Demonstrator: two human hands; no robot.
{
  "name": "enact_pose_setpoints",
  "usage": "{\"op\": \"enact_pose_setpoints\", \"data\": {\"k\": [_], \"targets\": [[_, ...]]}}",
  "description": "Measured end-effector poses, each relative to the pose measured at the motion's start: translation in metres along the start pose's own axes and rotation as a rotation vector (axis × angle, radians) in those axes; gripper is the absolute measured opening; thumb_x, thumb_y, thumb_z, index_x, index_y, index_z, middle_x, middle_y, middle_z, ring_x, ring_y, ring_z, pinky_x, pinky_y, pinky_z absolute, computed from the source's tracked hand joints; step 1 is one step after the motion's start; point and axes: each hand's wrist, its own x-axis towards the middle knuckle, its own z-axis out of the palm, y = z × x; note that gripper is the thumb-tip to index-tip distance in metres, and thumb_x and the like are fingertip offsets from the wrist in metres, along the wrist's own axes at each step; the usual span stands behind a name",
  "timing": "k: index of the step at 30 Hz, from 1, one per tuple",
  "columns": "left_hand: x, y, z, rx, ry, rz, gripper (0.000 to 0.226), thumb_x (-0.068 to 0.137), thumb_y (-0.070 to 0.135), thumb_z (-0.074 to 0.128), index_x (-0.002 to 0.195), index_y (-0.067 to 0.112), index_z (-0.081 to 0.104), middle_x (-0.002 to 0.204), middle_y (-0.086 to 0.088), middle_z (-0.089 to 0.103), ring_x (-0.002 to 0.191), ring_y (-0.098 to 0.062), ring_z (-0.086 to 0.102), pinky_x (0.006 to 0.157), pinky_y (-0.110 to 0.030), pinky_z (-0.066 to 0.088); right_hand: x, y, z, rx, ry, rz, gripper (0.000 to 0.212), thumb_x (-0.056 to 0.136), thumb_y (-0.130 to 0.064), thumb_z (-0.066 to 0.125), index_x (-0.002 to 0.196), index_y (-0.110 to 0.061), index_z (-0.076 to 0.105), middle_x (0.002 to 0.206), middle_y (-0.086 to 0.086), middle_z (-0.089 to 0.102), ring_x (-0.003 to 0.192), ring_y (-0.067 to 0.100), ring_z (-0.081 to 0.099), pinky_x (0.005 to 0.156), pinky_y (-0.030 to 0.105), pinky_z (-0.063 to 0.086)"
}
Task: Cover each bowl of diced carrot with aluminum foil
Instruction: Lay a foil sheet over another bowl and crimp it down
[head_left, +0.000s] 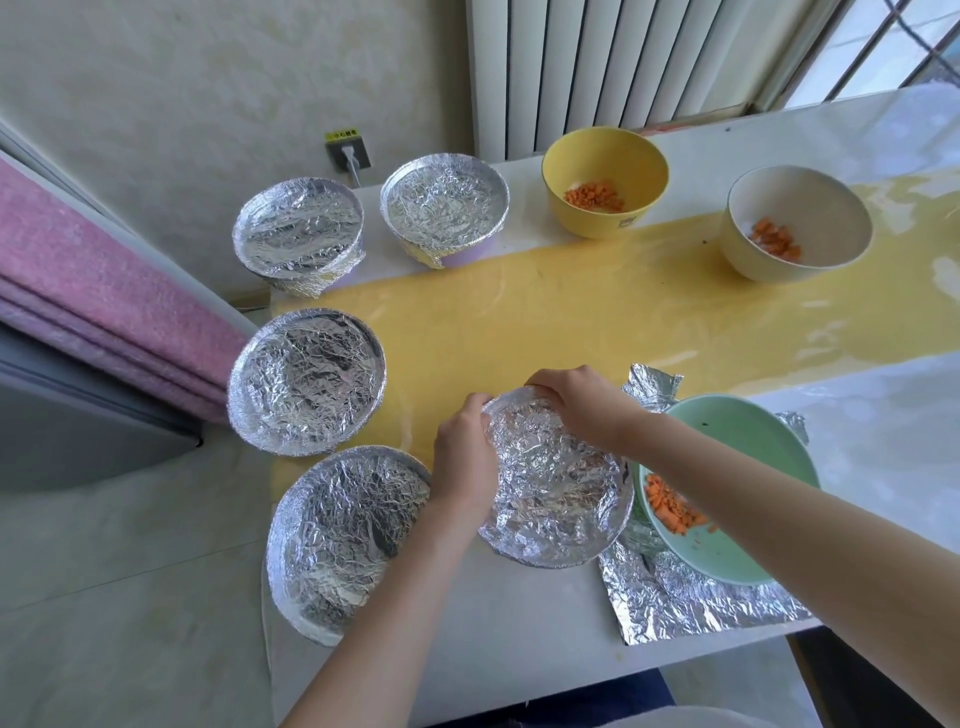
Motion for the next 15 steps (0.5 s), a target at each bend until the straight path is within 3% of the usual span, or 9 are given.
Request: {"op": "enact_pose_setpoints", "data": {"k": [4, 8, 12, 15], "targets": [[-0.0037, 0.0007, -0.0007, -0.048, -0.045, -0.034, 0.052, 0.093, -0.011, 0.034, 0.139, 0.014, 0.037, 0.117, -0.020, 0.057, 0.112, -0.026, 0.057, 0.081, -0.037, 0.050, 0.0000, 0.0011, 0.0045, 0.024, 0.035, -0.028, 0.025, 0.099, -0.009, 0.043, 0.116, -0.009, 0.061, 0.095, 0.008, 0.071, 0.078, 0.024, 0.067, 0.072, 0.030, 0.053], [-0.0064, -0.0011, 0.0005, -0.062, -0.024, -0.074, 0.053, 0.094, -0.010, 0.036, 0.143, 0.010, 0.029, 0.127, -0.018, 0.052, 0.115, -0.025, 0.054, 0.088, -0.031, 0.046, -0.0027, -0.0035, 0.0022, 0.082, 0.062, -0.021, 0.031, 0.101, -0.021, 0.038, 0.124, -0.011, 0.056, 0.111, 0.005, 0.067, 0.090, 0.020, 0.066, 0.081, 0.024, 0.050], [-0.0061, -0.0007, 0.0016, -0.095, -0.036, -0.098, 0.068, 0.091, -0.014, 0.036, 0.149, 0.010, 0.010, 0.150, -0.012, 0.025, 0.135, -0.023, 0.034, 0.108, -0.032, 0.034, -0.0011, 0.0006, -0.0040, 0.084, 0.059, 0.066, 0.030, 0.102, -0.025, 0.037, 0.120, -0.012, 0.058, 0.102, 0.008, 0.068, 0.081, 0.023, 0.064, 0.074, 0.033, 0.052], [-0.0022, -0.0028, 0.0014, -0.059, -0.076, -0.049, 0.059, 0.095, -0.005, 0.035, 0.148, 0.011, 0.014, 0.152, -0.008, 0.023, 0.137, -0.023, 0.029, 0.110, -0.035, 0.031, -0.0023, 0.0009, -0.0031, 0.108, 0.066, 0.066, 0.027, 0.101, -0.019, 0.041, 0.116, -0.010, 0.061, 0.094, 0.009, 0.069, 0.071, 0.021, 0.060, 0.065, 0.027, 0.045]]}}
